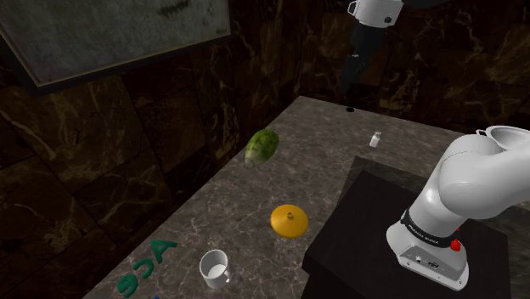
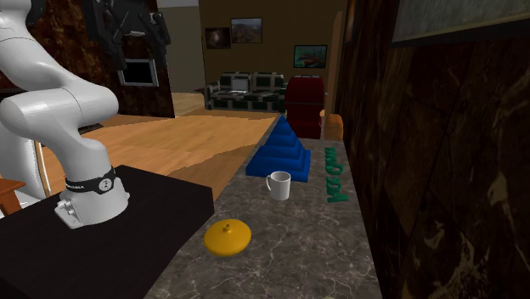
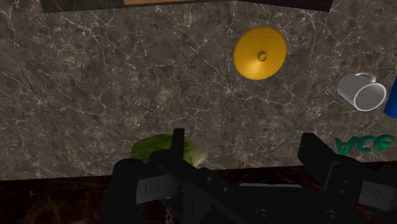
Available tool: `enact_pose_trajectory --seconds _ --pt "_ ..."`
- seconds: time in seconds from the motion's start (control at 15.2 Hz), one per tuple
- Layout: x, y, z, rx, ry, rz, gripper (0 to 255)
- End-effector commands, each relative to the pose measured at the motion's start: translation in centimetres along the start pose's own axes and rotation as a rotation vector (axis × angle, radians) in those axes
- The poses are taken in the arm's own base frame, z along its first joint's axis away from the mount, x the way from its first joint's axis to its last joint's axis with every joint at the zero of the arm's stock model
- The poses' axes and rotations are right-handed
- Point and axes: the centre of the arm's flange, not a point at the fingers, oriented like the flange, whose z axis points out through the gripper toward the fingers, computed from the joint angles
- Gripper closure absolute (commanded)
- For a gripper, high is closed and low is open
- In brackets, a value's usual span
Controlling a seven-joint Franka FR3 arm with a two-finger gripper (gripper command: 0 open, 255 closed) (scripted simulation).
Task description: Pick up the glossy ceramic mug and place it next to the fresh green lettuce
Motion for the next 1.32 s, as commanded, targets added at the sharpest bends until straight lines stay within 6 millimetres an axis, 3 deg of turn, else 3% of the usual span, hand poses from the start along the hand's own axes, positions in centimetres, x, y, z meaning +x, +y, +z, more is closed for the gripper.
enact_pose_trajectory --seconds 0.0,1.25 --pt "0.0 0.0 0.0 0.000 0.000 0.000 0" --pt "4.2 -16.3 18.3 0.031 -0.031 0.008 0"
